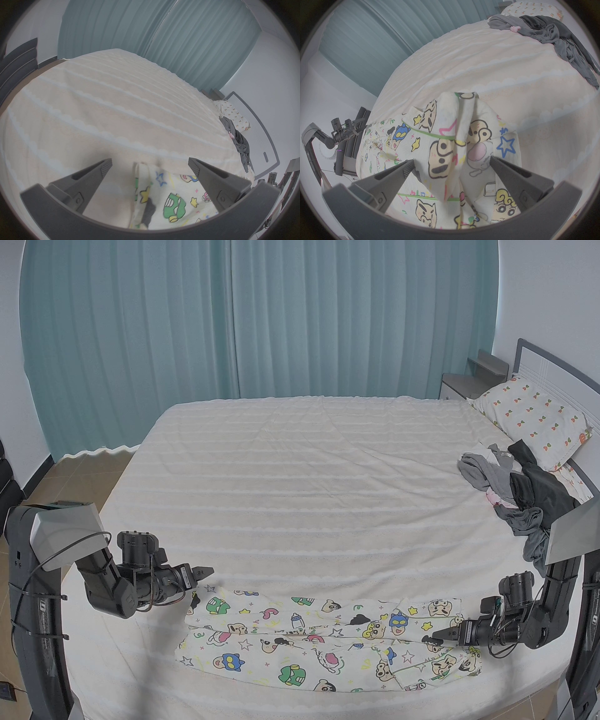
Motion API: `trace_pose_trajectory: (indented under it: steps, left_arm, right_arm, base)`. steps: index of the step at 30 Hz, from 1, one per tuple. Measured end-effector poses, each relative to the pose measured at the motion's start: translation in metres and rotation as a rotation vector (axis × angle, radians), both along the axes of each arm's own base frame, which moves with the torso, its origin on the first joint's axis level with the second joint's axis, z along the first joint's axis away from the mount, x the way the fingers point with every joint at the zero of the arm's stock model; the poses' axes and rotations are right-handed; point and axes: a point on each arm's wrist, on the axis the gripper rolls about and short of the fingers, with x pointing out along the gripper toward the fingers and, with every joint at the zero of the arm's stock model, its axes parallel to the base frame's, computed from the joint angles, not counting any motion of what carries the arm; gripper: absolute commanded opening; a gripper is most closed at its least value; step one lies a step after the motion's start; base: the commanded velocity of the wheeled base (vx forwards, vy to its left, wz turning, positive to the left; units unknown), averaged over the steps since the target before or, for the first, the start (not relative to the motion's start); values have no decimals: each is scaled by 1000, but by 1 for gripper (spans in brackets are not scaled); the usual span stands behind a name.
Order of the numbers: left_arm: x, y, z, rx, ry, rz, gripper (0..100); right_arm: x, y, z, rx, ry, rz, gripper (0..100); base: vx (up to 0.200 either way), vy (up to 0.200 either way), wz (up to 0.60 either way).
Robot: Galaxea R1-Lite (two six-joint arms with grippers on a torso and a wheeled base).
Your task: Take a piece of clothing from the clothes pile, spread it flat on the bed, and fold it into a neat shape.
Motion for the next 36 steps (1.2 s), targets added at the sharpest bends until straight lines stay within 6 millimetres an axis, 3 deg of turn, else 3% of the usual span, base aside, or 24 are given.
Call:
trace_pose_trajectory:
  steps: [6, 12, 23, 36]
  left_arm:
    - [-30, 4, 8, 42, 55, -101, 100]
    - [-50, -9, 11, 61, 83, -178, 100]
    - [-54, -27, -5, 111, 100, -199, 100]
    - [-58, -38, -21, 193, 122, -180, 100]
  right_arm:
    - [0, 0, 7, 0, -20, -5, 100]
    - [-16, 0, 15, 26, -11, -32, 100]
    - [-24, 1, 23, 81, -175, -63, 100]
    - [-40, 7, 10, 108, -61, -72, 100]
  base:
    - [0, 0, 0]
    - [0, 0, 0]
    - [0, 0, 0]
    - [0, 0, 0]
